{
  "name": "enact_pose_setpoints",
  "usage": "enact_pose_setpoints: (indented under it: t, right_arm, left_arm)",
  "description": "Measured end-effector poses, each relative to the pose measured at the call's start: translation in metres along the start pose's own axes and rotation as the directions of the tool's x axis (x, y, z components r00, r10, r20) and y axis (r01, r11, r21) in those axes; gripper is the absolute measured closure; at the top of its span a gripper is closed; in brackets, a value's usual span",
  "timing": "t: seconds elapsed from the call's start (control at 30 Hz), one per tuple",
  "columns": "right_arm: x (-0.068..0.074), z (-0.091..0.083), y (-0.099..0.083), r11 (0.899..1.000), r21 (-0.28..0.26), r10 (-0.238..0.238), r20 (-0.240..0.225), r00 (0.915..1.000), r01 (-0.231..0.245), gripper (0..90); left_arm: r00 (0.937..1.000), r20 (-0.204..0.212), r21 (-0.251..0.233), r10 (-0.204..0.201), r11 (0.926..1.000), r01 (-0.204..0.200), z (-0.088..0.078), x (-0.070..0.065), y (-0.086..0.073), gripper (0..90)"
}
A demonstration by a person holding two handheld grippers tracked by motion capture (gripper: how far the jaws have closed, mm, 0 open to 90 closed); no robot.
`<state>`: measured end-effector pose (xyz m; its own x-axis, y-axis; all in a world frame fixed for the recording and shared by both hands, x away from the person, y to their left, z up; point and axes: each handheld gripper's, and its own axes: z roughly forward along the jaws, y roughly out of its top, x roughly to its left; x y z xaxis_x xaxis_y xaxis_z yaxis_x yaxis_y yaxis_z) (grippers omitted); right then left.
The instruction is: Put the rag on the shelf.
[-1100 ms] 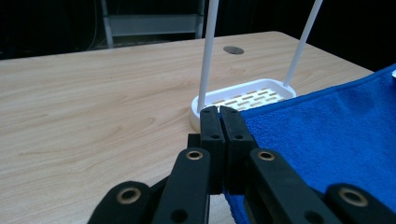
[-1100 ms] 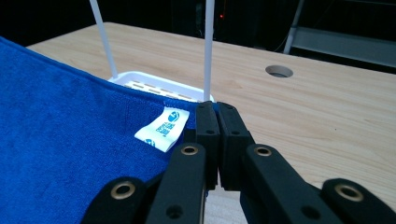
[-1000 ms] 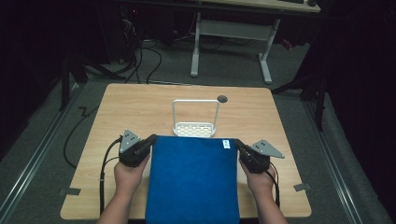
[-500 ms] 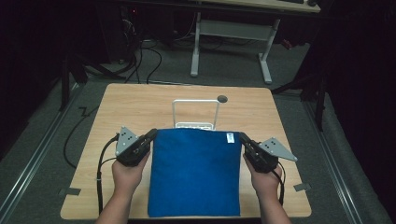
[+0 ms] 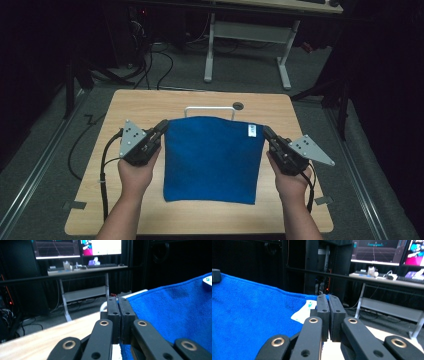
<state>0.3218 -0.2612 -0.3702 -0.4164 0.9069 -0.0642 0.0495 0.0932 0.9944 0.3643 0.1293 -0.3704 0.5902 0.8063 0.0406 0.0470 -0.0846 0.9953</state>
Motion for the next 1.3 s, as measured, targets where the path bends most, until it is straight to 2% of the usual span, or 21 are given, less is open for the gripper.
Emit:
enact_pose_setpoints:
  t: [0.3, 0.67, 0.9, 1.03, 1.2, 1.3]
  right_arm:
    - [-0.004, 0.006, 0.03, 0.998, -0.048, -0.027, 0.015, 0.9995, 0.027, 89.1]
    - [-0.012, 0.016, 0.042, 0.998, -0.07, 0.007, 0.034, 0.9994, -0.004, 89.1]
    - [-0.025, 0.034, 0.053, 0.999, -0.049, 0.013, 0.062, 0.998, -0.01, 89.2]
    - [-0.032, 0.045, 0.058, 0.999, -0.048, 0.02, 0.077, 0.9968, -0.016, 89.2]
    - [-0.037, 0.066, 0.06, 0.999, -0.031, 0.032, 0.082, 0.9961, -0.029, 89.2]
    - [-0.04, 0.077, 0.063, 0.999, -0.027, 0.035, 0.084, 0.9959, -0.033, 89.1]
  left_arm:
    - [0.9998, -0.019, -0.052, 0.005, 0.9986, -0.006, 0.005, 0.008, 0.027, 89.3]
    - [0.9998, -0.02, -0.078, 0.01, 0.9969, -0.012, 0.015, 0.018, 0.044, 89.4]
    - [0.9984, -0.043, -0.052, 0.036, 0.9979, -0.038, 0.032, 0.029, 0.055, 89.5]
    - [0.9953, -0.066, -0.041, 0.071, 0.9964, -0.074, 0.045, 0.038, 0.056, 89.5]
    - [0.9932, -0.086, -0.016, 0.08, 0.9966, -0.081, 0.064, 0.051, 0.058, 89.5]
    - [0.9894, -0.102, -0.002, 0.103, 0.9946, -0.104, 0.073, 0.058, 0.06, 89.5]
